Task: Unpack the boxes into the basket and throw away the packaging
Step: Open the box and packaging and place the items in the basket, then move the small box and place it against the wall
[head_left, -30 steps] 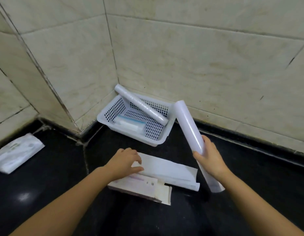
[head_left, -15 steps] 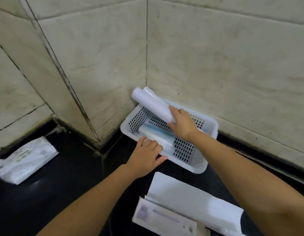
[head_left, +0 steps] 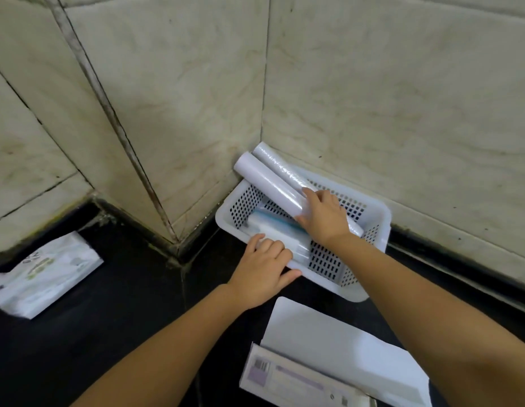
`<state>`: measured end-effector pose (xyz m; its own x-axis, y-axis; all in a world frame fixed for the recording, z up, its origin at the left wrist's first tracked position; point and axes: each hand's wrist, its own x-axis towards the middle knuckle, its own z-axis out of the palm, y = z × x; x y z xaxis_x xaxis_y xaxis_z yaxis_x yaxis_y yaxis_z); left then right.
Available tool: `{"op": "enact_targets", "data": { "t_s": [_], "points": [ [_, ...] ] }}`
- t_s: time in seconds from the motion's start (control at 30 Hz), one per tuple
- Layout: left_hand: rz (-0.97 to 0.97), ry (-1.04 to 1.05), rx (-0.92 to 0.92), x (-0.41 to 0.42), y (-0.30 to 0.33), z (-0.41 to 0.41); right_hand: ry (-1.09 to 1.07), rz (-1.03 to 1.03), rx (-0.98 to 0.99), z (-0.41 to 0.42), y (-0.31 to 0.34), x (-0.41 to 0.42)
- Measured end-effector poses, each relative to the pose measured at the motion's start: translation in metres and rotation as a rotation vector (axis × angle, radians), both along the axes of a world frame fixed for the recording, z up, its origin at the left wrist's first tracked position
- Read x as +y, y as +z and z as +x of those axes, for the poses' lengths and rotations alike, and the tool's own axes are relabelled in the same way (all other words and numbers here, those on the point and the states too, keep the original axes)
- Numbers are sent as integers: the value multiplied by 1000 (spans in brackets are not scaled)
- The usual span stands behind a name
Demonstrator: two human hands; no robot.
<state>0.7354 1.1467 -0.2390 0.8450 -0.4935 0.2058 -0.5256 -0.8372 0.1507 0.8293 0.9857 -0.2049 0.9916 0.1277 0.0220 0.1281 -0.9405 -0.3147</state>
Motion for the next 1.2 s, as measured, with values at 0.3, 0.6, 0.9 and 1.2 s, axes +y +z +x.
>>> {"op": "enact_targets", "data": {
  "t_s": [0.3, 0.6, 0.9, 1.2],
  "points": [
    [-156, -44, 157, -54, 48, 11, -196, 41, -52, -91, 54, -111],
    [-187, -419, 164, -265, 99, -64, -616, -36, -18, -293, 59, -284],
    [-70, -721, 243, -481, 77, -240, -956, -57, 42, -521, 44, -461],
    [221, -754, 321, -572, -9, -389, -1207, 12, 325, -647, 4, -551]
  ]
}}
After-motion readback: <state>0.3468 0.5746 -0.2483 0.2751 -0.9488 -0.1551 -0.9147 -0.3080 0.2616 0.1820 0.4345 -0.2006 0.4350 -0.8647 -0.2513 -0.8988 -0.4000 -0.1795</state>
